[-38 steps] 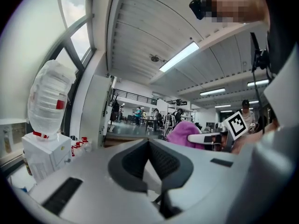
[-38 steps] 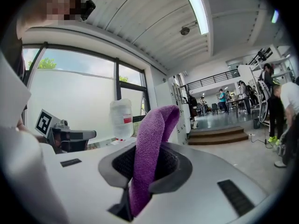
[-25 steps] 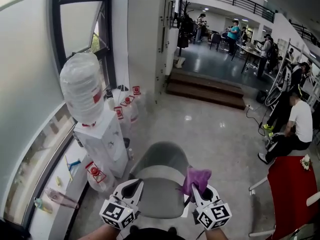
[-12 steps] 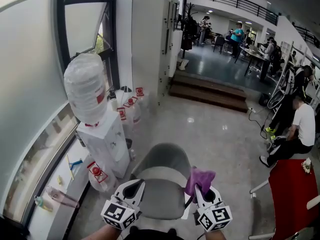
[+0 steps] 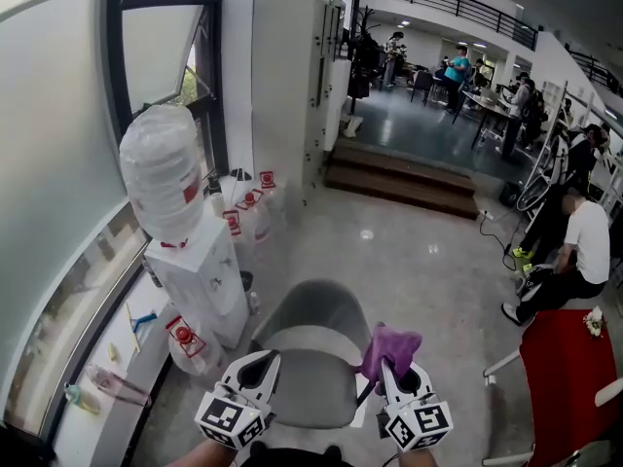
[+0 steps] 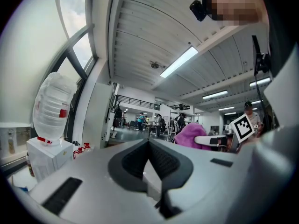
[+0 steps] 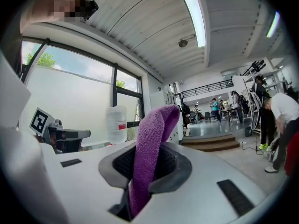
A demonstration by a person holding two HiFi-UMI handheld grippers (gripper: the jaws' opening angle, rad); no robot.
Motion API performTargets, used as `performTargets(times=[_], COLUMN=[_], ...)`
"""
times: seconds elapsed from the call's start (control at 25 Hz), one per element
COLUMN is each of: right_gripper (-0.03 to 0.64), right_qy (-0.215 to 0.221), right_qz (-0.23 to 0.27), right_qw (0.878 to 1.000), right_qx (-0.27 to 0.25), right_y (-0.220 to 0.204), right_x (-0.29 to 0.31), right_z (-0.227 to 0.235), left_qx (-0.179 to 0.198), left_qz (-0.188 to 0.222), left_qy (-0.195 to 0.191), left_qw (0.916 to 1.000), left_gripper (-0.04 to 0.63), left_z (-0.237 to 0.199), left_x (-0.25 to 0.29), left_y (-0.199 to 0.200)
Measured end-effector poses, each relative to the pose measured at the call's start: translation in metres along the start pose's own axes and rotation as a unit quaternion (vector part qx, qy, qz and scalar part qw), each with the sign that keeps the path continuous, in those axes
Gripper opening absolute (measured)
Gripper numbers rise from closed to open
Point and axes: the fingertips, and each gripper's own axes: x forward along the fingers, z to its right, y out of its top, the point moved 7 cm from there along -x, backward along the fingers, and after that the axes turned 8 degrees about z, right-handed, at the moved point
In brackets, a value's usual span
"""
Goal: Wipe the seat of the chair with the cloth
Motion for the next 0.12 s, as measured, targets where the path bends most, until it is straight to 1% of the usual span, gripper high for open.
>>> performTargets(times=[0.12], right_gripper=[0.061], right_qy=[-0.002], right_qz=[-0.002], right_qw=[1.000], right_qx=[-0.002], right_y=[-0.0012], right_x=[-0.0039], right_z=[0.0027], left_qx=[-0.001], left_qz=[-0.002], left_qy=[-0.001], left_qw=[1.0000], left_gripper=[0.008], left_z=[0.0031], left_x=[-0.0007], left_y=[-0.0018])
